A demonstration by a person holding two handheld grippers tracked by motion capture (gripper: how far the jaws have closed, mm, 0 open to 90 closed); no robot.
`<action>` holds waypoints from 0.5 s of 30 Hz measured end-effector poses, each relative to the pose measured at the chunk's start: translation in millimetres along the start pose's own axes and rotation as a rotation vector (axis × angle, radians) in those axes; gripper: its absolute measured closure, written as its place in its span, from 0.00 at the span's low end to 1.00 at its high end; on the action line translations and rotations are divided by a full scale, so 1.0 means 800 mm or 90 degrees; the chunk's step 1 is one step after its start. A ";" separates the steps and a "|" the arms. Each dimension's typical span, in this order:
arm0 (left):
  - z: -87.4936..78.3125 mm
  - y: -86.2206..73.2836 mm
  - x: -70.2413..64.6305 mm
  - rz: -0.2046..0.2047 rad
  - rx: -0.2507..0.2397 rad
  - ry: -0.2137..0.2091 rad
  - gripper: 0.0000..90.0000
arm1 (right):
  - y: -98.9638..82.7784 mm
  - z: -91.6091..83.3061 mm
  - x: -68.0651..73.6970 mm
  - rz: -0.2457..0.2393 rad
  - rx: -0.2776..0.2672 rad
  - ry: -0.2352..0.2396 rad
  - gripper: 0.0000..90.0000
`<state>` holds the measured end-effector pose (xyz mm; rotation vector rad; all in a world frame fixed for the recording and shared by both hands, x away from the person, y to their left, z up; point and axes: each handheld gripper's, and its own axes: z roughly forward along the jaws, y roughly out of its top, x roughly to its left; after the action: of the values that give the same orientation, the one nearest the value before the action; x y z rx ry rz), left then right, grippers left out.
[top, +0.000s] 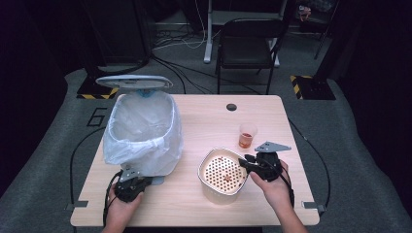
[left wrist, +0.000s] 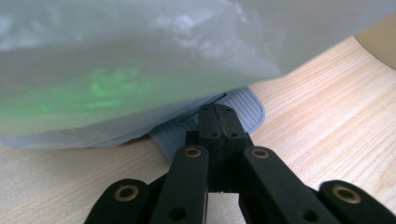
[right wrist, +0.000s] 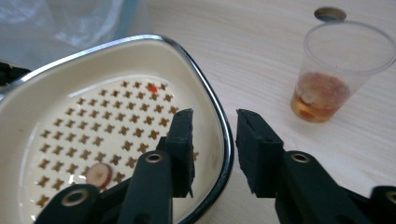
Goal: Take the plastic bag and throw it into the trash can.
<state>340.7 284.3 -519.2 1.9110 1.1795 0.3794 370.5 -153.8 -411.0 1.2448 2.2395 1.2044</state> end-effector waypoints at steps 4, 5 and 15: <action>0.000 0.000 0.000 -0.001 0.000 0.000 1.00 | 0.009 -0.008 -0.007 0.004 -0.023 0.002 0.67; 0.000 0.000 0.000 -0.001 0.000 0.000 1.00 | 0.009 -0.008 -0.007 0.004 -0.023 0.002 0.67; 0.000 0.000 0.000 0.000 0.000 -0.001 1.00 | 0.020 -0.016 -0.042 0.012 -0.058 -0.033 0.56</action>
<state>340.8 284.5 -519.2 1.9113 1.1788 0.3778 391.0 -183.3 -394.9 1.2510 2.1161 1.2507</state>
